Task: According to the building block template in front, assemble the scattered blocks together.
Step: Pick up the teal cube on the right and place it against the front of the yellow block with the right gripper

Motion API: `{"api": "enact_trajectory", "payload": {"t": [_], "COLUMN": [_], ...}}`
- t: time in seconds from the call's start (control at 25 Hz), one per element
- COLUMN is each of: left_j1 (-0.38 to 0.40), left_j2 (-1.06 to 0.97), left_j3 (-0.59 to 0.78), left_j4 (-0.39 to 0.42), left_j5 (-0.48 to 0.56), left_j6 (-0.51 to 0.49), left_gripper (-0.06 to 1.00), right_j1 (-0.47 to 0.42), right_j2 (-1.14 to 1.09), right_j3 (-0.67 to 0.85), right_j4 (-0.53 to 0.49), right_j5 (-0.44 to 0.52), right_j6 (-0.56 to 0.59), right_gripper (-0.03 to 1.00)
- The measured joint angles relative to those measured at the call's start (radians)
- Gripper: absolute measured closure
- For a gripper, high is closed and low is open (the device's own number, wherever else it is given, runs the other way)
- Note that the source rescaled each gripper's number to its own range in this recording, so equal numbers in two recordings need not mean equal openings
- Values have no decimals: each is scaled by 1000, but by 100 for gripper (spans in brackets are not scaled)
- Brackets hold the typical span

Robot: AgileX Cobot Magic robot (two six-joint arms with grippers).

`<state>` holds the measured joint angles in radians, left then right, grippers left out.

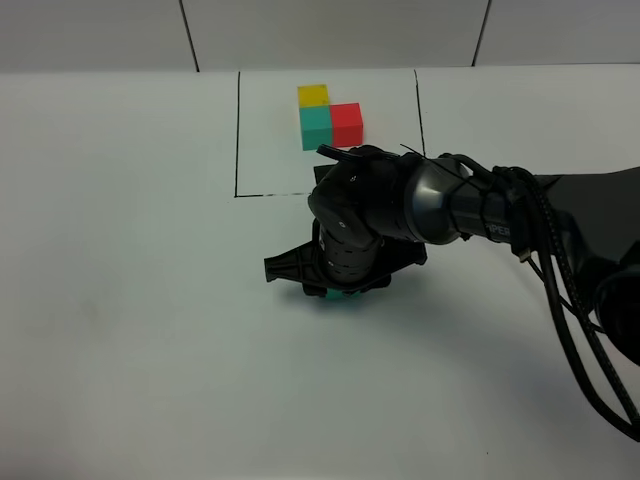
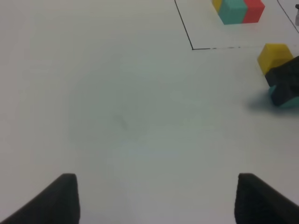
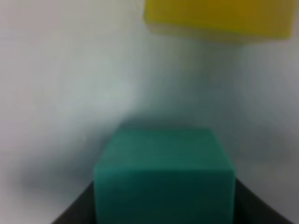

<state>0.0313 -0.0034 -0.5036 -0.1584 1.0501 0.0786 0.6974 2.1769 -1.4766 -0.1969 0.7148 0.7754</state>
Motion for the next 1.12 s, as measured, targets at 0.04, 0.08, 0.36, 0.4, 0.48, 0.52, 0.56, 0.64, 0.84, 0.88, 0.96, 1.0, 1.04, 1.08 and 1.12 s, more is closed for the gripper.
{"api": "enact_trajectory", "payload": {"t": [0.04,0.08,0.36,0.4,0.48,0.52,0.56,0.64,0.84,0.88,0.96,1.0,1.04,1.08,1.12], "left_j1": [0,0,0,0,0,0,0,0,0,0,0,0,0,0,0], "left_j2": [0,0,0,0,0,0,0,0,0,0,0,0,0,0,0], "left_j3": [0,0,0,0,0,0,0,0,0,0,0,0,0,0,0], "left_j4": [0,0,0,0,0,0,0,0,1,1,1,1,1,1,1], "left_j5": [0,0,0,0,0,0,0,0,0,0,0,0,0,0,0], "left_j6": [0,0,0,0,0,0,0,0,0,0,0,0,0,0,0], "left_gripper": [34,34,34,34,34,34,34,34,34,34,34,34,34,34,34], "right_j1": [0,0,-5,-10,-17,-22,-24,-33,-49,-50,-50,-50,-50,-50,-50], "right_j2": [8,16,60,63,66,66,66,66,66,66,66,66,66,66,66], "right_j3": [-11,-25,-101,-103,-107,-107,-107,-107,-107,-107,-107,-107,-107,-107,-107], "right_j4": [-1,-5,-19,-18,-16,-14,-15,-15,-10,-9,-9,-10,-10,-10,-10], "right_j5": [5,11,55,62,69,69,69,68,66,66,66,66,65,64,61], "right_j6": [-2,-2,-2,-2,-2,-2,-2,-2,0,0,1,1,1,1,1], "right_gripper": [96,96,96,96,96,96,96,96,96,96,96,96,96,96,96]}}
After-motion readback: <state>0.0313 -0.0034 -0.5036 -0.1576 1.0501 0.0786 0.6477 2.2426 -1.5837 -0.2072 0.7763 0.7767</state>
